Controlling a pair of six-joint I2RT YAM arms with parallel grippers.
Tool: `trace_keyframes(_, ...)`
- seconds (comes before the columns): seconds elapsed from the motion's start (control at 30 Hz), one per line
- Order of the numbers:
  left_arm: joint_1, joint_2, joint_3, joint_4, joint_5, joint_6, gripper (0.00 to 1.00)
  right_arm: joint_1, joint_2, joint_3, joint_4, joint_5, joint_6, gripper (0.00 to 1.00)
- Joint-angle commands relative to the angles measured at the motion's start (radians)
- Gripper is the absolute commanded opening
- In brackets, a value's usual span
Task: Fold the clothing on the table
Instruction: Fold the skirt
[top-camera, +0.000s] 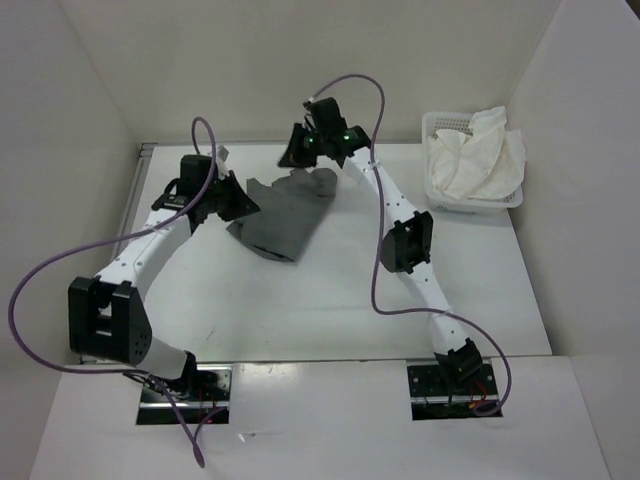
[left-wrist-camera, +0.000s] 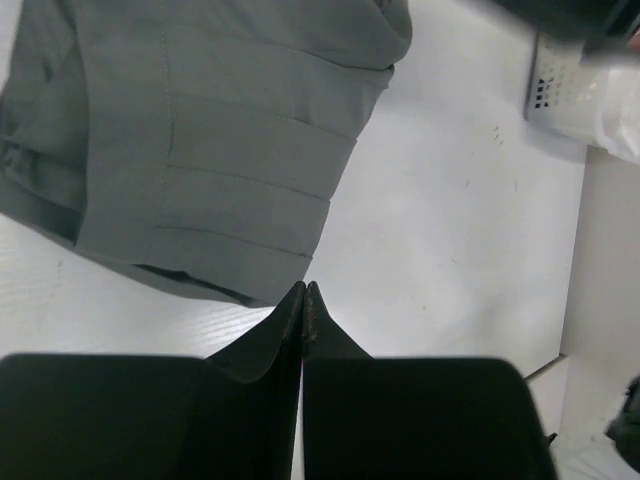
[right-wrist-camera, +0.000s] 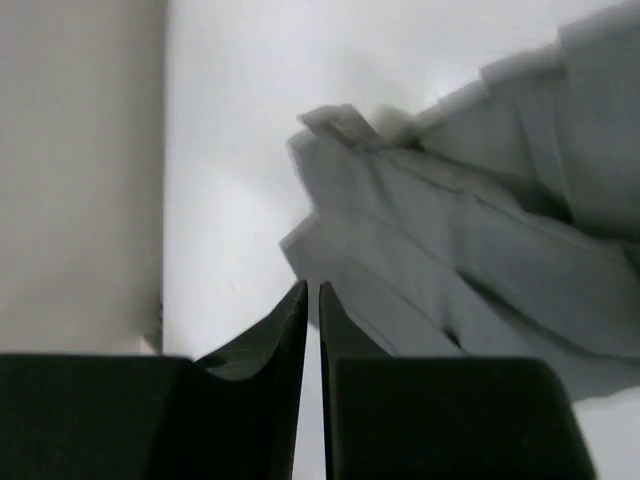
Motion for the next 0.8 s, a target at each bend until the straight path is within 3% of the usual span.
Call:
trace_keyframes(0.0, -0.037, 0.067, -0.018, 0.121, -0.017, -0.055, 0.01, -0.038, 0.102, 0.076, -0.237, 0.046, -0.023, 0.13)
trace_keyframes(0.03, -0.054, 0.098, -0.028, 0.131, -0.031, -0.055, 0.01, -0.038, 0.102, 0.186, -0.273, 0.093, -0.023, 0.13)
trace_keyframes(0.27, -0.080, 0.161, -0.029, 0.131, -0.072, -0.055, 0.00, -0.017, 0.071, 0.185, -0.364, 0.452, -0.091, 0.13)
trace_keyframes(0.5, -0.080, 0.081, -0.018, 0.111, -0.121, -0.044, 0.00, 0.009, -0.153, 0.185, -0.442, 0.639, -0.111, 0.12)
trace_keyframes(0.67, -0.080, 0.049, -0.018, 0.091, -0.130, -0.026, 0.00, 0.066, -0.424, -0.090, -0.456, 0.881, -0.111, 0.21)
trace_keyframes(0.77, -0.080, 0.040, -0.018, 0.091, -0.130, -0.026, 0.01, 0.089, -0.611, -0.365, -0.456, 1.003, -0.105, 0.29)
